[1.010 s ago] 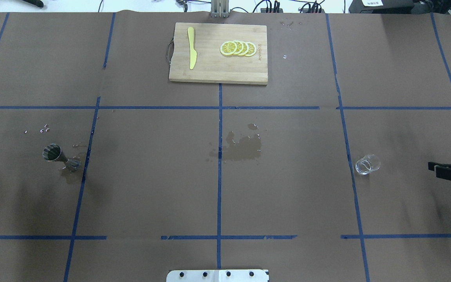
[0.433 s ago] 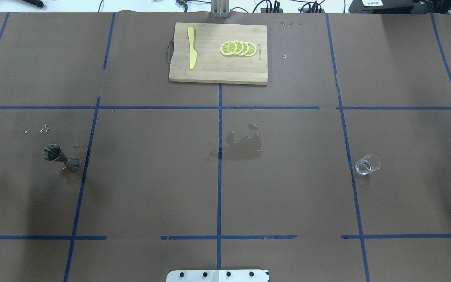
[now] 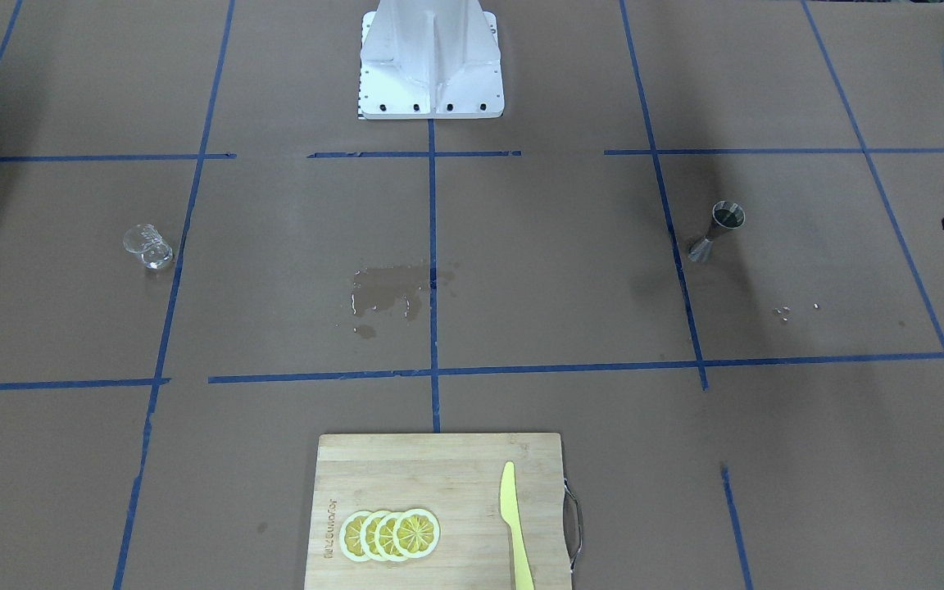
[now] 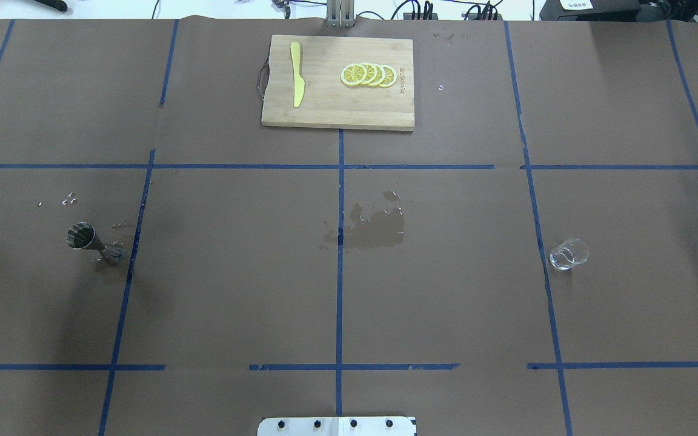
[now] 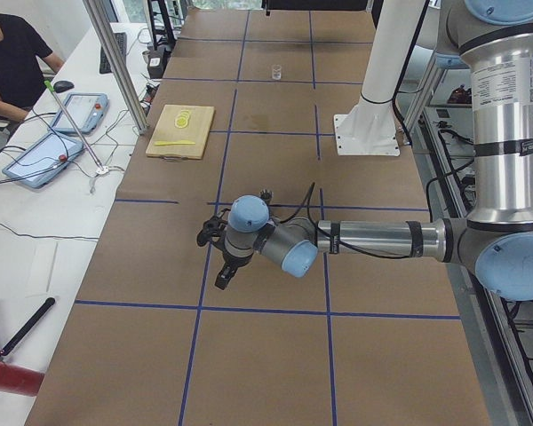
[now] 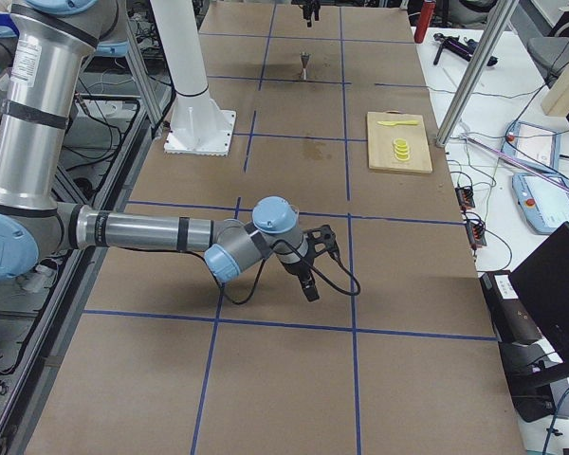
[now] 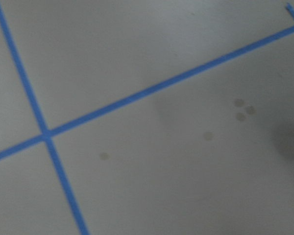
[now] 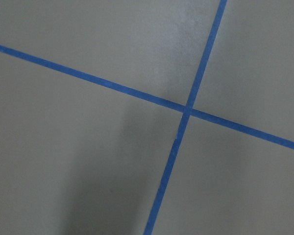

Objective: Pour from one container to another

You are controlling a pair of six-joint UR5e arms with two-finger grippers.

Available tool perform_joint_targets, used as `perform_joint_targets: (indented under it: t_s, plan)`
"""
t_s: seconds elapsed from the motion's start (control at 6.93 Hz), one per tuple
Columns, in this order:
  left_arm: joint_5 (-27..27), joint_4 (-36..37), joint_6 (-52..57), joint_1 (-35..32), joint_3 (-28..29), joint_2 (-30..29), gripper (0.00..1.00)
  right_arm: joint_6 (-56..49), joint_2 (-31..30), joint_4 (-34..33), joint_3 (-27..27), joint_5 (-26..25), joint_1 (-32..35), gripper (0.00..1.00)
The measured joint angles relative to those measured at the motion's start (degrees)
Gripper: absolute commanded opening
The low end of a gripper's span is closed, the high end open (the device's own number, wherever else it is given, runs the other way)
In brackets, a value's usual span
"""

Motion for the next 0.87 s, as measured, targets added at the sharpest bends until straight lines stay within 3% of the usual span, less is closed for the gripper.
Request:
perform_joint_targets:
  t_s: [0.29, 0.43, 0.87]
  plan:
    - [-0.3, 18.1, 6.2, -6.4, -3.2, -2.6, 1.00, -4.4, 0.2, -7.7, 1.2, 2.6, 1.5, 1.00]
    - [-2.3, 23.6, 6.6, -7.4, -5.0, -2.4, 1.00, -4.9, 0.2, -10.3, 1.8, 2.5, 1.7, 1.00]
    - [-6.2, 24.2, 6.2, -7.7, -6.5, 0.0, 1.00, -5.1, -1.0, -11.1, 2.1, 1.1, 1.8, 1.00]
